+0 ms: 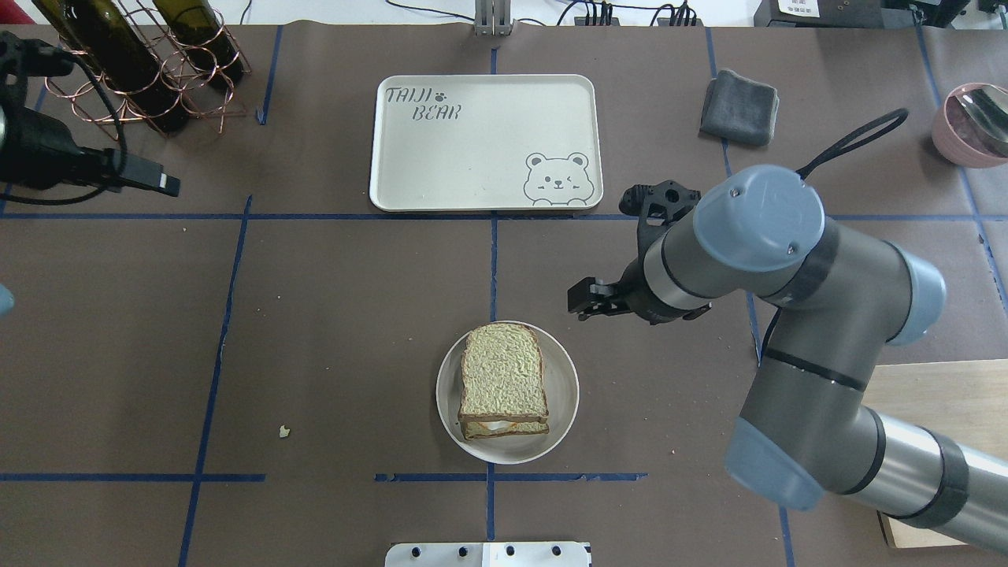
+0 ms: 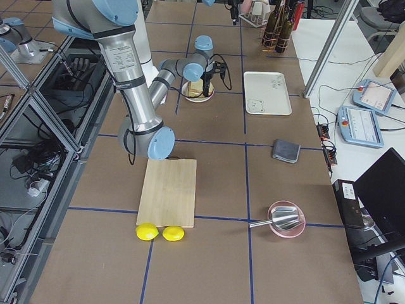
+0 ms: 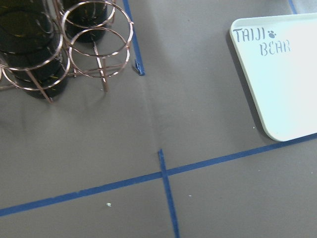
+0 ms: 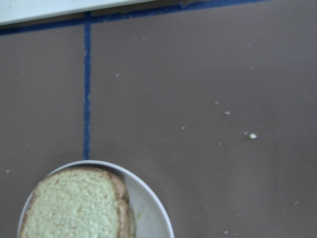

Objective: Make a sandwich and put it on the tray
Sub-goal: 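Lay the bread slice on the egg toast and open the right gripper, then move the left gripper to the plate rim while the right arm withdraws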

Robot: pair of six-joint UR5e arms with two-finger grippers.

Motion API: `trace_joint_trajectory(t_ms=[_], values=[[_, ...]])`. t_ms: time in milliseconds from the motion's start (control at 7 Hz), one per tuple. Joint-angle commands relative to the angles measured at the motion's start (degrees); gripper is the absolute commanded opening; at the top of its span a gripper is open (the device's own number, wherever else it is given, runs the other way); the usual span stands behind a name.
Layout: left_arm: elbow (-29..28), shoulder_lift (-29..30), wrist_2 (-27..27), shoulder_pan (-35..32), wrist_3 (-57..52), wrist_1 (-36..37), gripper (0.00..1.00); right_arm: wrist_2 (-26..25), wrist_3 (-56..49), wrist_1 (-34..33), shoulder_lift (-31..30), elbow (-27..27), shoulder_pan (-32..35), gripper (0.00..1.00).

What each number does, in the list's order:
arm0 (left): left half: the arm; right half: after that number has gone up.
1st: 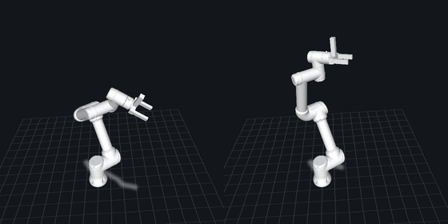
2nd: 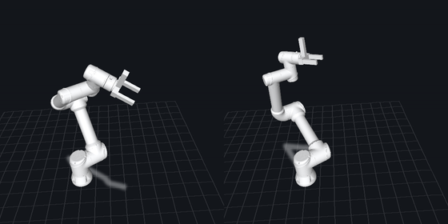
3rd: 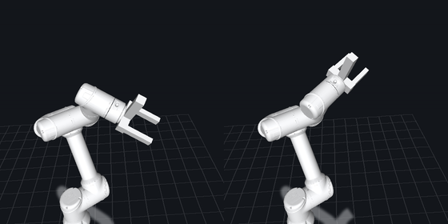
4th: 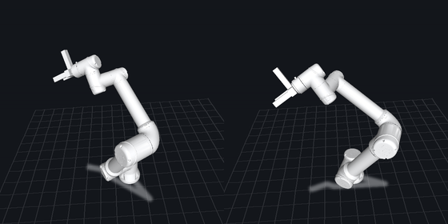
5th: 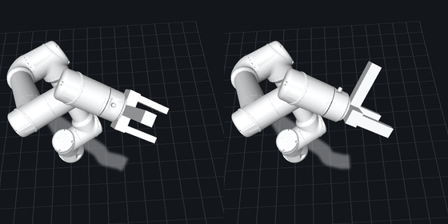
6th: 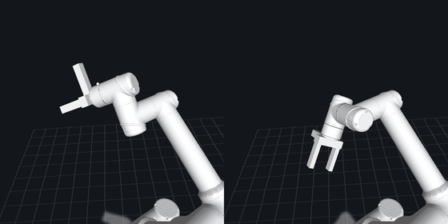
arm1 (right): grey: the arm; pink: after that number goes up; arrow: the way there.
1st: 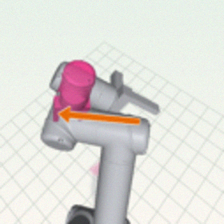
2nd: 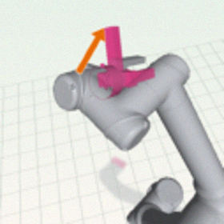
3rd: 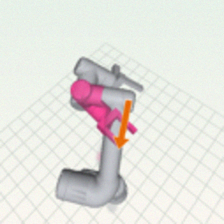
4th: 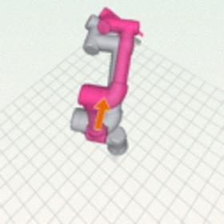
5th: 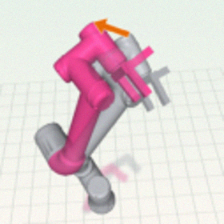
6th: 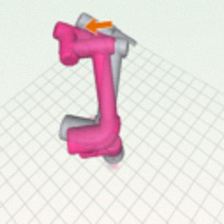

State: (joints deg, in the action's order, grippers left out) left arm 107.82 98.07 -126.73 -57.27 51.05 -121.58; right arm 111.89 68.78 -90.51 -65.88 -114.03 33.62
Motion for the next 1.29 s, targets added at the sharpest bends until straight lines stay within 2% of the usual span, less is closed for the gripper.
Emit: trace_joint_trajectory(t_ms=[0, 143, 286, 571, 1000, 1143], values=[[4.1, 1.8, 9.1, 12.0, 14.3, 0.4, 1.0, 2.6, -16.0, -9.8, -0.2, -0.1, 7.8, 1.0], [4.2, 2.6, 12.7, 16.4, 18.3, 0.5, 1.0, 3.0, -21.6, -11.1, -1.1, 0.0, 10.6, 1.0], [4.2, 4.1, 16.6, 21.5, 22.5, 1.9, 1.0, 6.5, -26.4, -11.1, -2.9, 0.4, 14.4, 1.0], [3.4, 14.9, 22.9, 29.0, 25.6, 18.1, 0.96, 12.3, -34.2, -10.8, -6.3, 0.7, 20.8, 1.0], [-1.6, 18.7, 25.1, 34.9, 30.9, 18.6, 0.8, 14.7, -37.8, -10.8, -8.0, 0.7, 24.3, 1.0], [-2.6, 18.9, 25.1, 36.0, 31.8, 16.8, 0.74, 16.8, -37.8, -10.8, -8.2, 0.8, 26.0, 1.0]])
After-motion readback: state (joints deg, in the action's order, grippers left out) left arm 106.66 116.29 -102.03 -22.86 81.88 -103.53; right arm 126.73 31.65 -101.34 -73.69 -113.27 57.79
